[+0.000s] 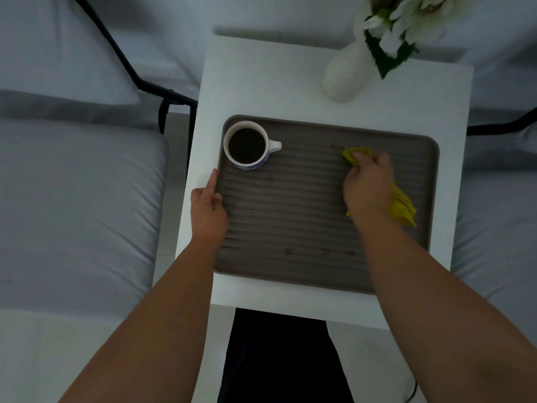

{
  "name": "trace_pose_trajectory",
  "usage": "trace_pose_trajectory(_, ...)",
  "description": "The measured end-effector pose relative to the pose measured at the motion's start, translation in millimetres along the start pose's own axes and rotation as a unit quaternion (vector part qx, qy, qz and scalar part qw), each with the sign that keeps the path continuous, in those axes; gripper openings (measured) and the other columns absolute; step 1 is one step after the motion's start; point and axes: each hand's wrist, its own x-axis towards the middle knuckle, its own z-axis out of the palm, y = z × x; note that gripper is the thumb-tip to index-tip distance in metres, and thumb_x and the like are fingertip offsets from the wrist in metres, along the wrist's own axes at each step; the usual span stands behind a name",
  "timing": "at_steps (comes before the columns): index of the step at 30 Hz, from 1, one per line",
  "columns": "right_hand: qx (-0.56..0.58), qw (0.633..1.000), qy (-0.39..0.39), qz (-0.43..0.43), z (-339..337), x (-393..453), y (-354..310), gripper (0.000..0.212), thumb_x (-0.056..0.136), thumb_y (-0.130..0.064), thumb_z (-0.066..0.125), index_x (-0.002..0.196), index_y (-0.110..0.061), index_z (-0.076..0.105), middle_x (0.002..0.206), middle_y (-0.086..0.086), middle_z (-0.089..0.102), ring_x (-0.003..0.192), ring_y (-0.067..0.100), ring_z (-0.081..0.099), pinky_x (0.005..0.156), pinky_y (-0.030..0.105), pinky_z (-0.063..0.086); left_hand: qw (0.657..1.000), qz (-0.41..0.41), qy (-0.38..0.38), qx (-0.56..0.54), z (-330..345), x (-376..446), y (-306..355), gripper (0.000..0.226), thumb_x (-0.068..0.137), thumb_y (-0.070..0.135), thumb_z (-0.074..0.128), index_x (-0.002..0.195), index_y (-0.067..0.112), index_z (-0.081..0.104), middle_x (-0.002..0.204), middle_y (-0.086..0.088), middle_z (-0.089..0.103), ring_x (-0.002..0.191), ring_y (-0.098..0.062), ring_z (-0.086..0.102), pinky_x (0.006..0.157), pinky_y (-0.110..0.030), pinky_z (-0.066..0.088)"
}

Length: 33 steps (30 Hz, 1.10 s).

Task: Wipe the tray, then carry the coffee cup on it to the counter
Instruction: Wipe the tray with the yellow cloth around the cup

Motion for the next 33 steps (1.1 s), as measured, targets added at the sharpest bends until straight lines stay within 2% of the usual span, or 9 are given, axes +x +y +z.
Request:
trace_pose_trajectory(4,-0.037,0.982,-0.067,-0.174,27,0,-54,0.036,0.075,-0.003,0.054,0.105,-0.011,0.071,0.104,0.023,0.060,0.083,0.043,0.055,0.073,0.042,0.049,1.000,-0.002,-0.004,0.004,0,0,-1,0.050,0.103,0.011,0.032,0.149,0.032,0.030,0.112,0.000,0.039,0.096,-0.010,0.046,0.094,-0.017,0.033)
trace_pose_trajectory(7,-0.065,0.980,-0.069,-0.176,25,3,-53,0.034,0.077,-0.006,0.056,0.107,-0.015,0.070,0.108,0.018,0.062,0.083,0.040,0.054,0.069,0.039,0.047,1.000,-0.003,0.007,0.005,2,0,-1,0.050,0.103,0.012,0.032,0.149,0.032,0.031,0.113,-0.002,0.040,0.097,-0.010,0.046,0.095,-0.019,0.033)
trace_pose_trajectory(9,-0.096,0.982,-0.019,-0.160,14,4,-30,0.033,0.077,-0.009,0.058,0.106,-0.018,0.071,0.109,0.015,0.065,0.080,0.040,0.056,0.069,0.039,0.048,1.000,-0.010,0.015,0.003,3,-1,-1,0.049,0.103,0.012,0.032,0.148,0.032,0.032,0.117,-0.004,0.042,0.098,-0.010,0.045,0.095,-0.019,0.032)
trace_pose_trajectory(14,-0.156,0.985,-0.035,0.063,-32,1,36,0.044,0.097,-0.032,0.039,0.140,-0.024,0.042,0.149,0.013,0.034,0.118,0.045,0.039,0.097,0.050,0.034,1.000,-0.007,0.028,-0.004,3,-3,0,0.048,0.103,0.012,0.034,0.147,0.030,0.035,0.120,-0.012,0.046,0.095,-0.012,0.047,0.094,-0.019,0.033)
trace_pose_trajectory(17,-0.137,0.979,-0.037,0.149,-31,-8,32,0.061,0.095,-0.041,0.037,0.149,-0.020,0.019,0.157,0.009,0.020,0.129,0.044,0.029,0.105,0.054,0.028,1.000,-0.008,0.022,0.001,3,-2,2,0.048,0.103,0.012,0.033,0.148,0.030,0.034,0.117,-0.009,0.044,0.095,-0.013,0.047,0.094,-0.019,0.033)
trace_pose_trajectory(19,-0.123,0.983,-0.028,0.134,-17,-16,9,0.061,0.092,-0.037,0.043,0.148,-0.019,0.025,0.155,0.007,0.025,0.127,0.043,0.033,0.103,0.052,0.031,1.000,-0.005,0.017,0.007,2,-2,2,0.049,0.103,0.011,0.033,0.148,0.030,0.033,0.114,-0.005,0.041,0.096,-0.013,0.047,0.094,-0.019,0.033)
trace_pose_trajectory(23,-0.118,0.990,-0.066,-0.037,18,-38,-46,0.045,0.088,-0.026,0.050,0.133,-0.024,0.051,0.145,0.005,0.043,0.115,0.041,0.044,0.088,0.047,0.039,1.000,-0.003,0.016,0.009,3,-1,1,0.049,0.103,0.011,0.033,0.148,0.029,0.033,0.111,-0.003,0.039,0.096,-0.014,0.047,0.097,-0.021,0.035)
trace_pose_trajectory(28,-0.158,0.967,-0.134,-0.147,27,-33,-68,0.050,0.090,-0.019,0.048,0.140,-0.024,0.042,0.148,0.007,0.036,0.119,0.038,0.040,0.091,0.046,0.035,1.000,-0.008,0.015,0.012,2,-2,2,0.049,0.103,0.012,0.032,0.148,0.031,0.033,0.111,-0.002,0.039,0.096,-0.012,0.046,0.094,-0.019,0.032)
trace_pose_trajectory(33,-0.205,0.971,-0.108,-0.062,-4,-11,-19,0.045,0.089,-0.016,0.043,0.133,-0.025,0.049,0.139,0.012,0.041,0.116,0.039,0.043,0.092,0.047,0.036,1.000,-0.012,0.013,0.002,1,-3,3,0.049,0.103,0.012,0.033,0.148,0.031,0.034,0.115,-0.005,0.041,0.098,-0.012,0.047,0.095,-0.018,0.032)
